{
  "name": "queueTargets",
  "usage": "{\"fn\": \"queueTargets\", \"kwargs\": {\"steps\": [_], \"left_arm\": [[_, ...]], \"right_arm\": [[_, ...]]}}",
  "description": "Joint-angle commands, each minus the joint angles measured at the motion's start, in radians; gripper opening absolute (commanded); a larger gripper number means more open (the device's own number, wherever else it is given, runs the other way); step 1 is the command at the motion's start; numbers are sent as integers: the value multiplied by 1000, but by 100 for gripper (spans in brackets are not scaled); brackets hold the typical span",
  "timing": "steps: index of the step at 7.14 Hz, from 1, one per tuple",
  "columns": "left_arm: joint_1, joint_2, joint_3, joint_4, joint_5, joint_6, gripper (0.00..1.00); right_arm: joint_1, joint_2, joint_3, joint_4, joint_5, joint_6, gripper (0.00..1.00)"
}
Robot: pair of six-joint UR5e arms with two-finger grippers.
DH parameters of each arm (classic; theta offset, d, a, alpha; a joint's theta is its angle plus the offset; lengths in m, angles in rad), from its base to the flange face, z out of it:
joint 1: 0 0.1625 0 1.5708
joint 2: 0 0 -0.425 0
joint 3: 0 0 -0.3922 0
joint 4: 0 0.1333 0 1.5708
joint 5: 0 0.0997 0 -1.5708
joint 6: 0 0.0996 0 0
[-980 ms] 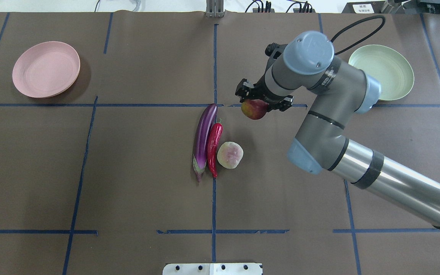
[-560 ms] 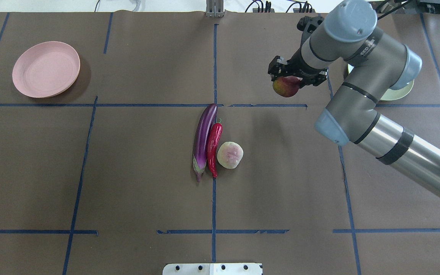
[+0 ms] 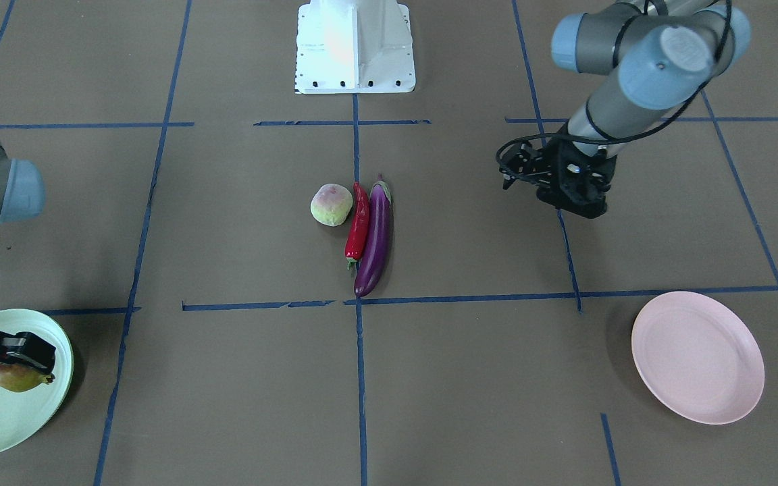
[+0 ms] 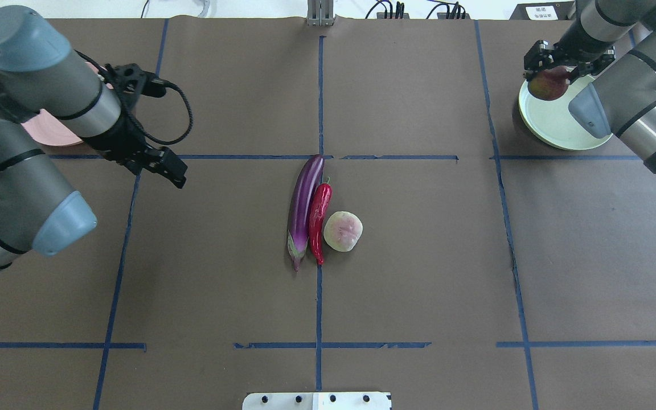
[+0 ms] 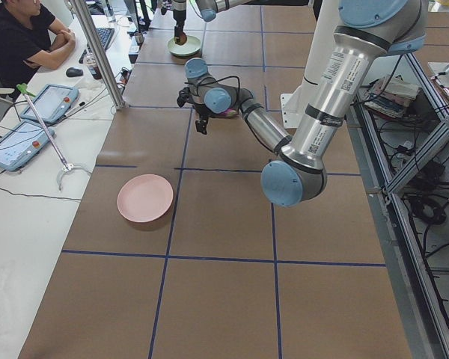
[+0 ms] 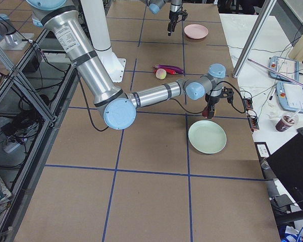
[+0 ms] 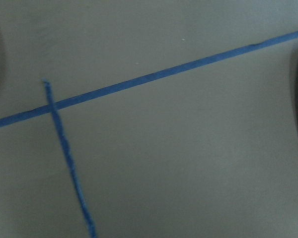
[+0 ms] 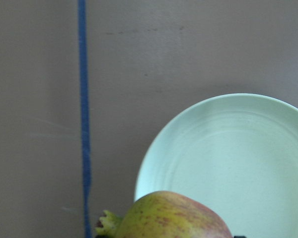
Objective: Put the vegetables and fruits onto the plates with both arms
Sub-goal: 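Carry the pomegranate to the green plate while the left arm reaches in, then grasp the purple eggplant with the left gripper while the right releases the pomegranate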
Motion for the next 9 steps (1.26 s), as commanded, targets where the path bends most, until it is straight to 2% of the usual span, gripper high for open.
{"fn": "queueTargets", "kwargs": {"steps": [1,2,3,4,5,6,7,8,9], "left_arm": [[141,-99,104,-84,124,-96,100],[189,-99,115,-128,163,-165,97],[196,-122,135,-164,165,-199,94],[218,-133,155,-205,165,-227,92],[255,-157,190,-253,190,-289,92],[287,-194,231,-267,261,-320,91],[297,-197,238,-282,270,-322,87],[311,-200,247,-285,270,-322,78],[321,-203,255,-285,272,-320,76]], "right_arm": [[35,-48,-63,2,-2,-98,3],[35,-64,-75,2,-2,-122,4],[40,-73,-91,2,-7,-126,23],[49,-79,-102,2,-8,-168,99],[72,-90,-99,4,-2,-197,100],[76,-89,-96,4,-1,-203,100],[77,-90,-92,4,-1,-202,100],[80,-92,-89,4,1,-202,100],[81,-92,-89,4,1,-202,100]]}}
